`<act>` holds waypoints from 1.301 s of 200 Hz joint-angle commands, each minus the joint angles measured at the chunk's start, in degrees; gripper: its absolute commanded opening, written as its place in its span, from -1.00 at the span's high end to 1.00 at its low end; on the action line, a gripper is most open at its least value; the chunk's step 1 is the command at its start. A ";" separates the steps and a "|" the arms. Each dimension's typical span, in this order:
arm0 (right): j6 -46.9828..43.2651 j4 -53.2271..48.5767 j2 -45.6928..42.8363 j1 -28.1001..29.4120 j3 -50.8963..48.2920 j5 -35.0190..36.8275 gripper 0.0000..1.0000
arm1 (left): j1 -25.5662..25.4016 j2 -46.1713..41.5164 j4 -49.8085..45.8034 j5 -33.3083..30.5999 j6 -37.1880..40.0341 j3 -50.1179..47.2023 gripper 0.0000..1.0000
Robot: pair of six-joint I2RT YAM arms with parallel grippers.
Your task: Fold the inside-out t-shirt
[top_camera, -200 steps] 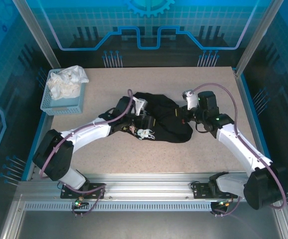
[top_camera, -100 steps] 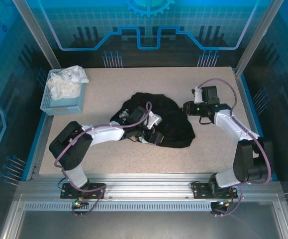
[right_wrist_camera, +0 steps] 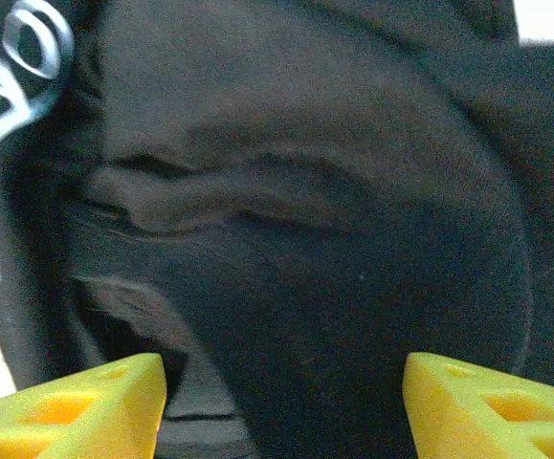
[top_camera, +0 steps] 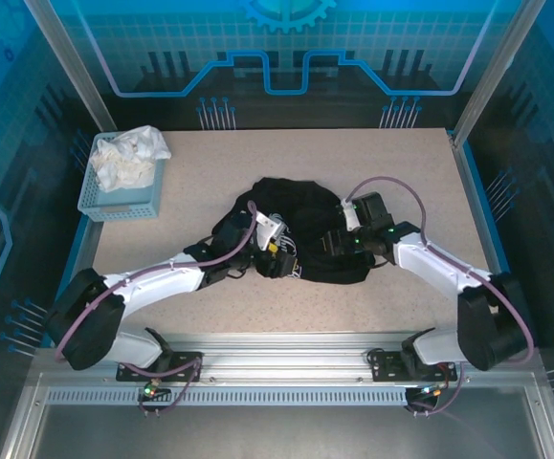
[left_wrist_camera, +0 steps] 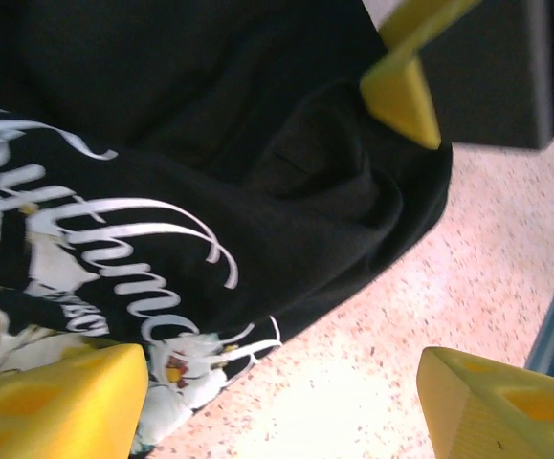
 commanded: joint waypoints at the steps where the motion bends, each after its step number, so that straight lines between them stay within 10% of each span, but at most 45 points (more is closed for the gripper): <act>1: 0.28 -0.53 2.92 0.22 2.34 3.76 -0.28 | 0.47 -1.24 1.54 -2.36 -1.49 -0.50 -0.52; 55: -2.67 -0.94 -2.65 -0.99 5.53 4.78 0.74 | 0.56 0.04 3.36 -3.68 1.85 3.13 -0.53; 150: -2.07 -0.99 -7.73 -3.56 13.12 -8.86 0.92 | 0.57 16.43 -0.97 -0.65 15.55 23.03 -0.55; 260: -5.73 -4.51 -4.11 -6.35 19.96 -13.41 0.89 | 2.44 29.00 0.23 9.19 10.91 42.92 0.31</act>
